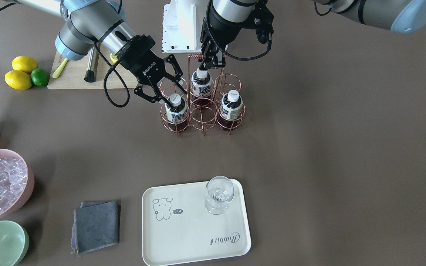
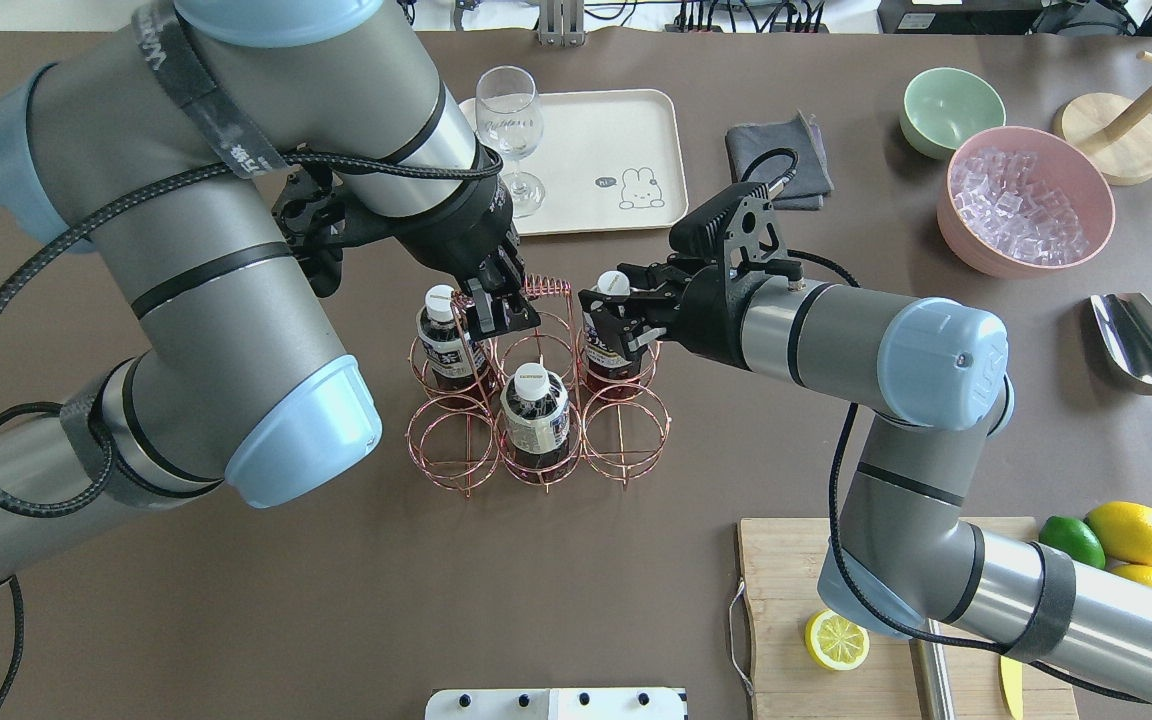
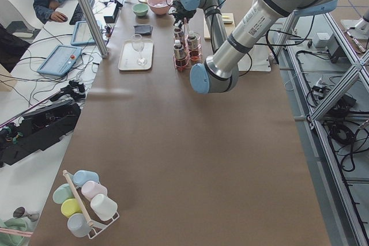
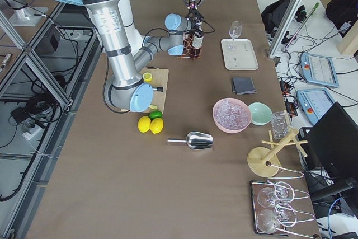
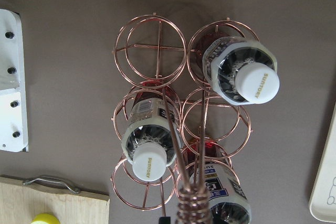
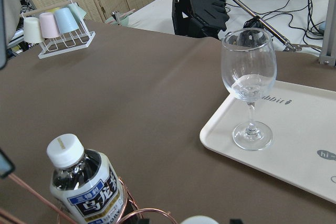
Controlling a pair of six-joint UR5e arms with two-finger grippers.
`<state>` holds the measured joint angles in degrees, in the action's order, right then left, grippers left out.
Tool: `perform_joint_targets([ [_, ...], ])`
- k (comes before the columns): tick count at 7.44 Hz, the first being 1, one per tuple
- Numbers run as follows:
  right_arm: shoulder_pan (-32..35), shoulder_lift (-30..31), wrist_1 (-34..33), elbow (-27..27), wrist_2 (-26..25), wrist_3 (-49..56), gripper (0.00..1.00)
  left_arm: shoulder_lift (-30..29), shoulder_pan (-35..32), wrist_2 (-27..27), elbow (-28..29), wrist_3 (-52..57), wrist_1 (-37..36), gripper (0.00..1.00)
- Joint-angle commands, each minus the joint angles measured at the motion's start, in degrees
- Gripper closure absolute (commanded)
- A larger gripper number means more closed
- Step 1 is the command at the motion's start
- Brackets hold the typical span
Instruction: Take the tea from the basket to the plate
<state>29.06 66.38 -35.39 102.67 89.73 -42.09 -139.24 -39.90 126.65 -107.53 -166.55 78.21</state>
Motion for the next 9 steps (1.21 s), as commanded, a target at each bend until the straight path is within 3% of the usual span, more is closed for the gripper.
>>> perform_joint_targets([
  [1, -0.1, 0.2, 0.0, 0.0, 0.0, 0.4, 0.43, 0.1, 0.0, 0.0, 0.1, 0.1, 0.0, 1.00],
  [2, -0.1, 0.3, -0.1, 0.0, 0.0, 0.5, 0.43, 0.1, 0.0, 0.0, 0.1, 0.1, 0.0, 1.00],
  [3, -0.1, 0.4, -0.2, 0.0, 0.0, 0.6, 0.49, 0.1, 0.0, 0.0, 0.1, 0.1, 0.0, 1.00],
  [4, -0.1, 0.6, -0.1, 0.0, 0.0, 0.7, 0.79, 0.1, 0.0, 0.0, 0.0, 0.1, 0.0, 1.00],
  [5, -0.1, 1.6, 0.4, 0.0, 0.2, 0.8, 1.00, 0.2, 0.0, 0.0, 0.0, 0.1, 0.0, 1.00],
  [9, 0.6, 2.3, 0.1, 1.8, 0.9, 1.4, 1.00, 0.4, 0.0, 0.0, 0.1, 0.1, 0.6, 1.00],
])
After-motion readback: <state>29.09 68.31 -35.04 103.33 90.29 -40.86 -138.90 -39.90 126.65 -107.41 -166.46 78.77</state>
